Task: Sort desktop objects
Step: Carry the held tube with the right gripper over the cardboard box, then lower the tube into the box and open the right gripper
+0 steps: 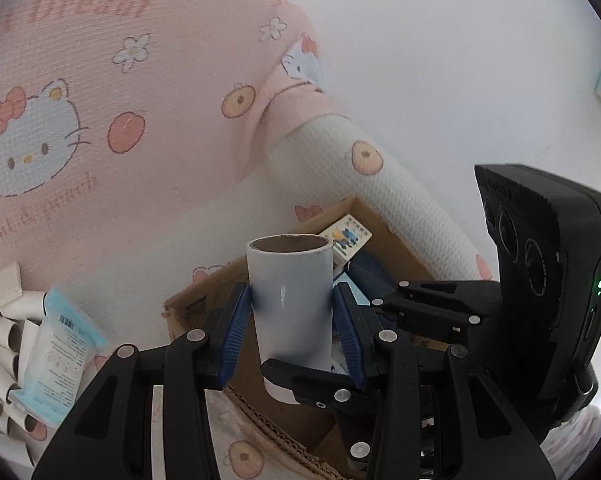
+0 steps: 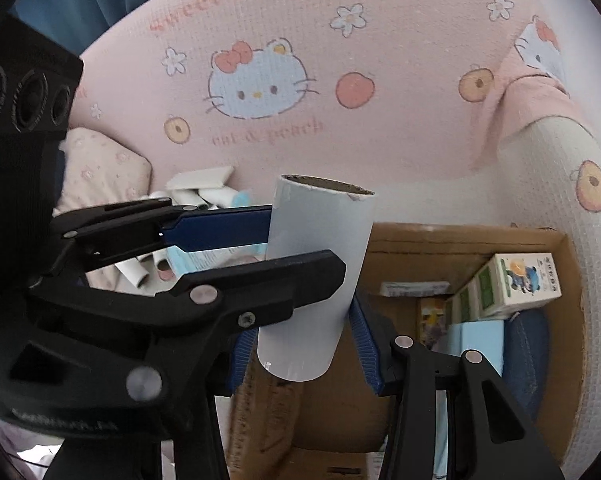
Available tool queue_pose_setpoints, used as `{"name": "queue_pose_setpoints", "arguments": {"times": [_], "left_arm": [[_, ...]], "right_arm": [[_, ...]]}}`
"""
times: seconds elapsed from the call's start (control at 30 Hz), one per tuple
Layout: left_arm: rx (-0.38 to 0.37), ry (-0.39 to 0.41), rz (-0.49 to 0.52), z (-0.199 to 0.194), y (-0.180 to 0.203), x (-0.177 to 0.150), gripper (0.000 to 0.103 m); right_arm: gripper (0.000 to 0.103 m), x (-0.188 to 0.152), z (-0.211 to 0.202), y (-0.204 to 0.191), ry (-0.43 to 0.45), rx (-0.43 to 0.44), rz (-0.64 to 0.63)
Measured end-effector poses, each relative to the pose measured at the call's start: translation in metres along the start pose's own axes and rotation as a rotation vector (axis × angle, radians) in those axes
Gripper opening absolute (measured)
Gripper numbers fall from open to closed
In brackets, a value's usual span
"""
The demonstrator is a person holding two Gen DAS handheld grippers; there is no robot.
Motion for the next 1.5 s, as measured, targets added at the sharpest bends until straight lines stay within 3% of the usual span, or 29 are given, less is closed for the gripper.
{"name": "queue_pose_setpoints", "arguments": {"times": [0.27,0.4,0.53,0.57,0.6,0.67,0.77,0.93,1.17,1.5], "left_arm": [[0.022,-0.109,-0.035,0.031,-0.004,0.0,0.046],[0.093,-0.121,0.035,0.043,-0.008,-0.001,0.046],[0.061,-0.14,0.094,0.049,-0.009,-0.005,0.046],[0.055,-0.156,0.105,0.051,-0.01,-0.007,0.044],[0.06,-0.17,0.111,0.053,-0.013,-0.008,0.03],[0.07,-0.188,0.11,0.058,-0.018,-0.009,0.013],[0.054,-0.207,0.083,0.062,-0.025,-0.009,0.013],[0.105,-0.201,0.083,0.062,-0.032,-0.004,0.013],[0.085,-0.202,0.036,0.06,-0.041,-0.001,0.013],[0.103,-0.216,0.061,0.052,-0.039,-0.008,0.013]], "right_arm": [[0.042,-0.008,0.012,0.024,-0.041,0.112,0.086],[0.042,-0.013,0.031,0.035,-0.107,0.112,0.115],[0.041,-0.024,0.053,0.043,-0.186,0.123,0.133],[0.04,-0.026,0.058,0.044,-0.203,0.128,0.141],[0.04,-0.028,0.063,0.045,-0.22,0.132,0.149],[0.04,-0.033,0.074,0.046,-0.267,0.14,0.159],[0.04,-0.034,0.087,0.049,-0.308,0.136,0.165],[0.04,-0.04,0.105,0.058,-0.373,0.142,0.287],[0.04,-0.041,0.128,0.063,-0.355,0.167,0.428],[0.04,-0.053,0.147,0.045,-0.44,0.145,0.381]]}}
Point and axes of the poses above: each gripper's, at about its wrist camera, not at the fingertips, and z roughly the way its jaws point, y to its right, x to its top, the point moved 7 cm from there along z, roughly the way its jaws point, and after that the axes turned 1 degree about -x, right-handed, at the moved point
